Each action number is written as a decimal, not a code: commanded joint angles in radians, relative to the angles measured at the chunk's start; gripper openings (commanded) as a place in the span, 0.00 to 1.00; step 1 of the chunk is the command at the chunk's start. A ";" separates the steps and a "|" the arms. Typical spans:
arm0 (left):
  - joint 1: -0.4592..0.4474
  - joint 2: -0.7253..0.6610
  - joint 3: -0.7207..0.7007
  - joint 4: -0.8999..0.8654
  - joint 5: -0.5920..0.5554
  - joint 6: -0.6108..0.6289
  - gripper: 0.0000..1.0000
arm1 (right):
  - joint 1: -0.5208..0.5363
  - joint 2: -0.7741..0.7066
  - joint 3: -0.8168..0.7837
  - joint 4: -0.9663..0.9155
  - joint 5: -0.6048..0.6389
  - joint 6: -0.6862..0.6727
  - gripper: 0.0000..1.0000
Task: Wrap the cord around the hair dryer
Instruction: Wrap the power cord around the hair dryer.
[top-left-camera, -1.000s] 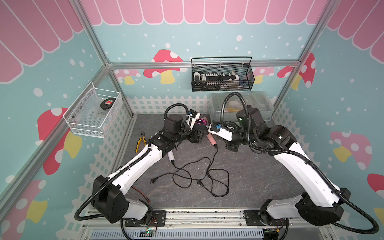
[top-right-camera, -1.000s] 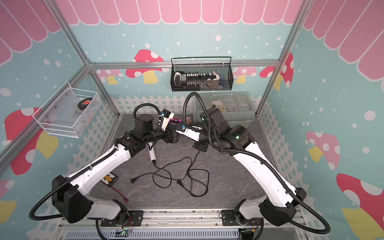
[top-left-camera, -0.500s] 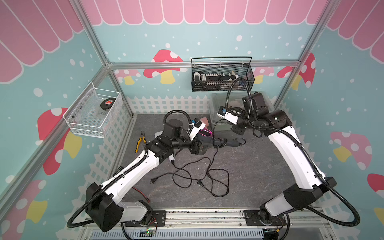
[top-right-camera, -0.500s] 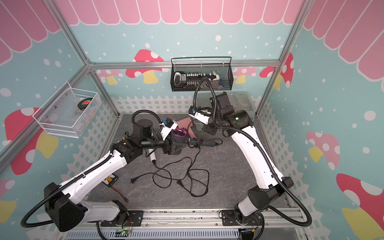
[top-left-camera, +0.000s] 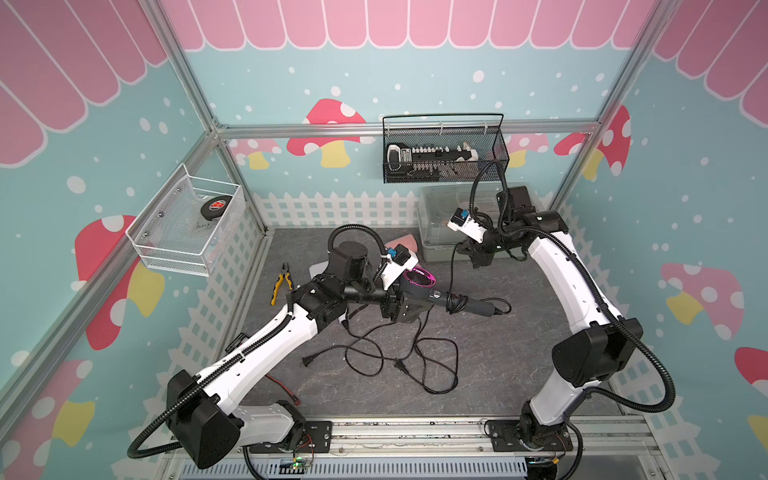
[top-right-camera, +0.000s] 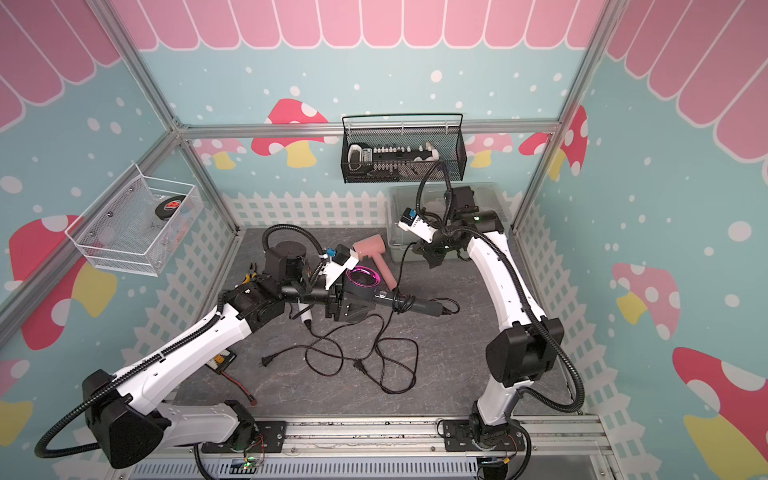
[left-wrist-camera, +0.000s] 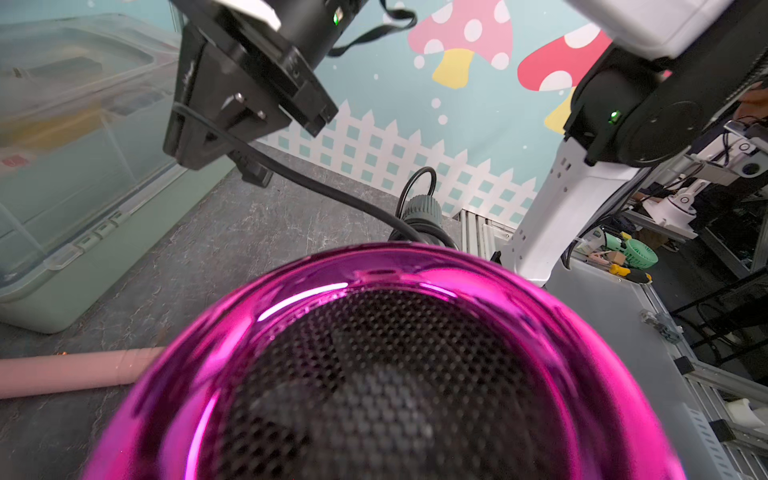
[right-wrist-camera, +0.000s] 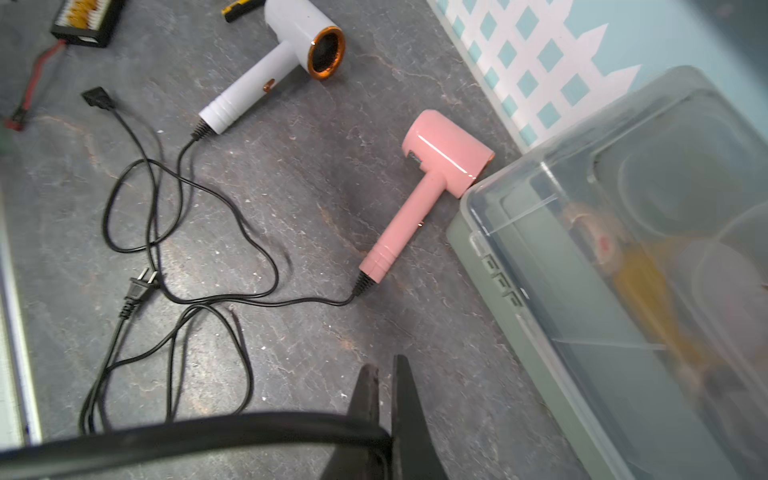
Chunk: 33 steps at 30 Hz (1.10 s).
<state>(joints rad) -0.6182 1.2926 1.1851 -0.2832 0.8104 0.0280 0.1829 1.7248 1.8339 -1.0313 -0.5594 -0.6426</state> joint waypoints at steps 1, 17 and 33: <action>0.020 -0.044 -0.007 0.152 0.134 -0.052 0.00 | -0.049 -0.002 -0.081 0.084 -0.210 0.000 0.00; 0.106 -0.001 -0.103 0.697 0.174 -0.429 0.00 | -0.140 -0.118 -0.560 0.732 -0.604 0.455 0.00; 0.133 0.054 -0.135 0.970 0.035 -0.608 0.00 | -0.140 -0.235 -0.874 1.200 -0.609 0.830 0.08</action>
<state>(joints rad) -0.4919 1.3628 1.0351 0.5102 0.8696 -0.5419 0.0525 1.4979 0.9951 0.0570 -1.1748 0.1001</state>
